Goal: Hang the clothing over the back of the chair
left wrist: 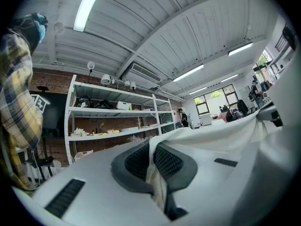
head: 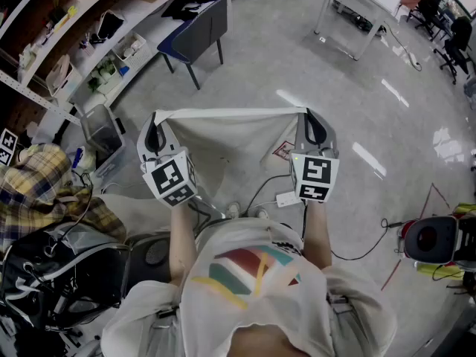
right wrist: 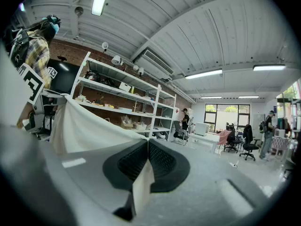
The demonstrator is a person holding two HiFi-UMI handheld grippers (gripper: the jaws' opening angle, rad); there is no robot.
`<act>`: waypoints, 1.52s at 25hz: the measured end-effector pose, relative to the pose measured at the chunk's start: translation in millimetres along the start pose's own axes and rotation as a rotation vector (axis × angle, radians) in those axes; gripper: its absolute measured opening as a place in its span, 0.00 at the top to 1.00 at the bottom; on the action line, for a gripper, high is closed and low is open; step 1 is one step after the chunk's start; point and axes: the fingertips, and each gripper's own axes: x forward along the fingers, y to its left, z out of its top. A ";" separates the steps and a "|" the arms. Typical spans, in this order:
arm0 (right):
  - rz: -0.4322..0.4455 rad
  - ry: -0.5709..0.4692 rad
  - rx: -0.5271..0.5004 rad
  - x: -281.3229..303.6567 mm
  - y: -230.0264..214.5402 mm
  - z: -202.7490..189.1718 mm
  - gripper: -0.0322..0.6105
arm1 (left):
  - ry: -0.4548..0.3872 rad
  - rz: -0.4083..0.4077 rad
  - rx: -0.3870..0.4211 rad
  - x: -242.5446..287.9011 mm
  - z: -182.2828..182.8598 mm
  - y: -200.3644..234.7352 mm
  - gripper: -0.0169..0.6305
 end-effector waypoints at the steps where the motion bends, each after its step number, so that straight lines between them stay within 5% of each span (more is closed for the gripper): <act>1: 0.001 -0.003 0.000 0.1 -2.0 -0.1 0.94 | 0.000 0.000 0.005 -0.4 0.0 -1.8 0.95; 21: 0.015 -0.040 0.039 19.7 -39.6 0.3 0.94 | 0.028 0.007 0.017 14.4 -2.7 -33.2 0.95; 38: 0.048 -0.084 -0.003 25.2 -59.5 14.5 0.94 | -0.046 0.030 0.041 11.9 26.8 -45.0 0.95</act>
